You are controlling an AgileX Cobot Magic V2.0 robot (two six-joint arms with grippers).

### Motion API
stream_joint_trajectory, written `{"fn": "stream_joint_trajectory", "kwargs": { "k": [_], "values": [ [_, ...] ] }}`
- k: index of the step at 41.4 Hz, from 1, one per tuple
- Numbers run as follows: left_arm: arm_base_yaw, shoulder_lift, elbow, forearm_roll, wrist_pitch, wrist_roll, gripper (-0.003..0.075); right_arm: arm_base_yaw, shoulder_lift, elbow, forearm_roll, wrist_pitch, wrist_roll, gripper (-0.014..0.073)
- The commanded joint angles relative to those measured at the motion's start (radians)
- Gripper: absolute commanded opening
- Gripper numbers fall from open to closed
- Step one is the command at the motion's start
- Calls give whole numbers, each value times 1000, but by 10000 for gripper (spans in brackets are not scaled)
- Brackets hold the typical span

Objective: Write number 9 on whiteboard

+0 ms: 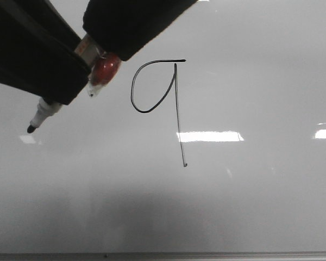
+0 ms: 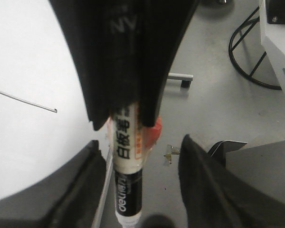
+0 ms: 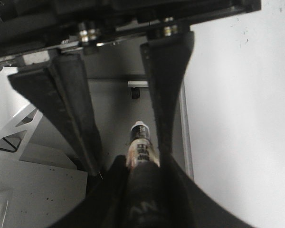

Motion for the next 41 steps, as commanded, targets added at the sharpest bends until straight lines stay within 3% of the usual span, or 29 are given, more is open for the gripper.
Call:
{"fn": "stream_joint_trajectory", "kwargs": {
  "k": [1,13,17,24,28,34,41],
  "values": [
    [-8,-12,-35,-39,-22,1,251,3,-31,-36,36,-6,-15,-58],
    [-8,-12,-35,-36,-22,1,34,3,-31,-36,40,-14,-15,-52],
    [-8,-12,-35,-36,-22,1,-17,3,-31,-36,63,-27,-15,33],
    [-8,-12,-35,-36,-22,1,-19,3,-32,-36,104,-68,-15,349],
    [-8,-12,-35,-35,-22,1,-19,0,-41,-36,104,-96,-11,465],
    [-8,-12,-35,0,-28,-24,-19,-37,-88,-36,104,-109,15,479],
    [52,-12,-35,122,-70,-209,-19,-133,-195,13,102,-107,58,468]
  ]
}}
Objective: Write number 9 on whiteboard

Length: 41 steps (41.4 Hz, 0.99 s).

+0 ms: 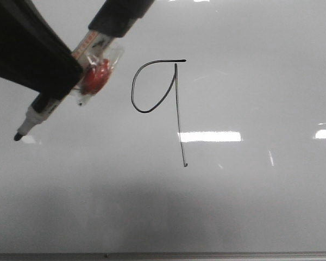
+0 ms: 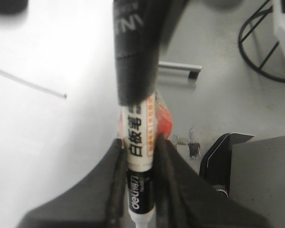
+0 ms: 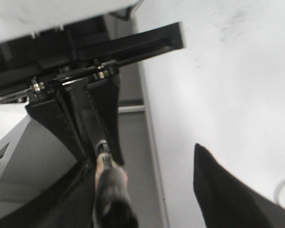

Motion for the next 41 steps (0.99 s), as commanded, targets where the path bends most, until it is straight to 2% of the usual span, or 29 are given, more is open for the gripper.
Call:
{"fn": "stream_joint_trajectory", "kwargs": {
  "k": [1,7,12,17,23,29,36,41],
  "values": [
    [49,-12,-32,35,-63,-137,-19,-68,-105,17,50,-29,25,462],
    [189,-12,-28,82,-119,-320,-19,-172,-251,154,50,-33,62,367],
    [318,-12,3,82,-199,-411,-19,-252,-389,295,50,-60,90,269],
    [426,-12,48,82,-298,-449,-19,-322,-541,438,50,-115,98,182],
    [529,-8,132,42,-468,-449,-19,-355,-764,604,51,-232,129,34],
    [537,29,177,20,-609,-449,-19,-355,-885,688,51,-301,130,-67],
    [537,148,179,14,-771,-449,-19,-355,-906,698,51,-307,130,-67],
    [537,234,171,14,-823,-449,-19,-355,-906,698,51,-306,130,-67]
  ]
}}
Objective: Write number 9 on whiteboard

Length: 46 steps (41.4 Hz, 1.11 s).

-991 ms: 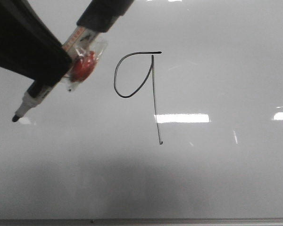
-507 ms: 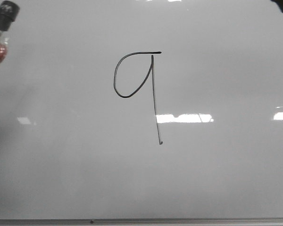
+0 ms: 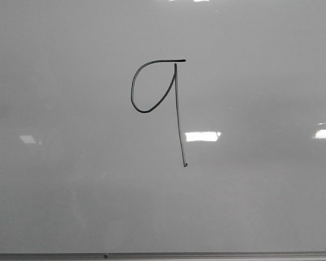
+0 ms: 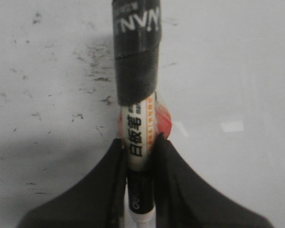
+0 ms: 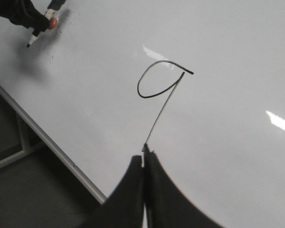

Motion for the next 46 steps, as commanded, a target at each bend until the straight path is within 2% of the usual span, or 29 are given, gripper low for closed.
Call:
{"fn": "stream_joint_trajectory", "kwargs": {
  "k": [1,10,18,21,28,39,46],
  "values": [
    [0,46,-40,-16,-103,-12,-19,-5,5,-26,41,-52,0,-67],
    [0,142,-77,-16,-122,-12,-18,-5,5,-26,41,-52,0,-67],
    [0,153,-79,-16,-128,-12,0,-5,5,-26,41,-50,0,-67],
    [0,153,-79,-16,-125,-12,43,-5,5,-26,41,-50,0,-67],
    [0,131,-79,-16,-123,-12,220,-5,5,-26,41,-49,0,-67],
    [0,92,-79,-16,-123,-12,245,-5,5,-25,41,-45,0,-67],
    [0,36,-79,-16,-111,-12,365,-5,5,-25,41,-45,0,-67]
  ]
}}
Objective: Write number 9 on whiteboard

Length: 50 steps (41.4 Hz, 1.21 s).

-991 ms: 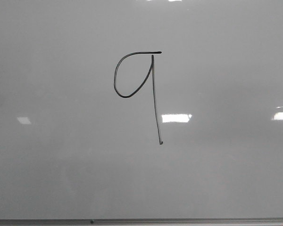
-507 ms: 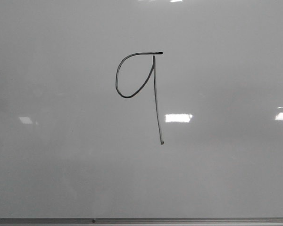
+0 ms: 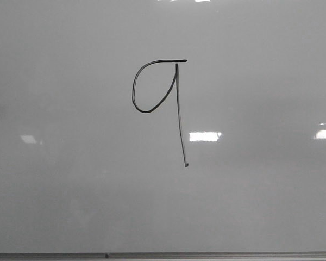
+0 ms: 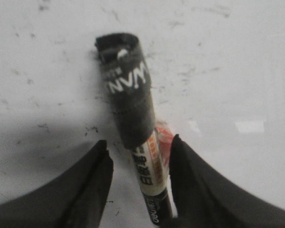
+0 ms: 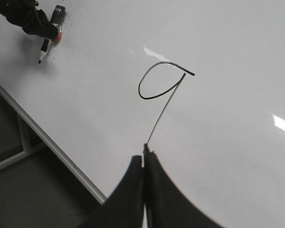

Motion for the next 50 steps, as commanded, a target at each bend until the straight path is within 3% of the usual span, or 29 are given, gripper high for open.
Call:
{"fn": "stream_joint_trajectory", "kwargs": {
  "k": [1,5,13,19,24,26,37,50],
  "values": [
    [0,-67,-33,-8,-47,-12,379,-5,7,-25,39,-43,0,-67],
    [0,-123,-33,-8,-8,-12,417,-5,7,-25,39,-43,0,-67],
    [0,-369,-5,-1,68,-12,393,-5,7,-25,39,-44,0,-67],
    [0,-600,75,-1,79,-12,236,-5,7,-25,39,-44,0,-67],
    [0,-828,173,-1,154,-12,27,-5,7,-25,39,-43,0,-67],
    [0,-895,200,-3,186,-12,-18,-5,7,-25,39,-43,0,-67],
    [0,-1094,257,-5,214,-12,-19,-5,7,-25,39,-43,0,-67],
    [0,-1122,257,-37,214,-12,-19,-5,7,-25,39,-43,0,-67]
  ]
}}
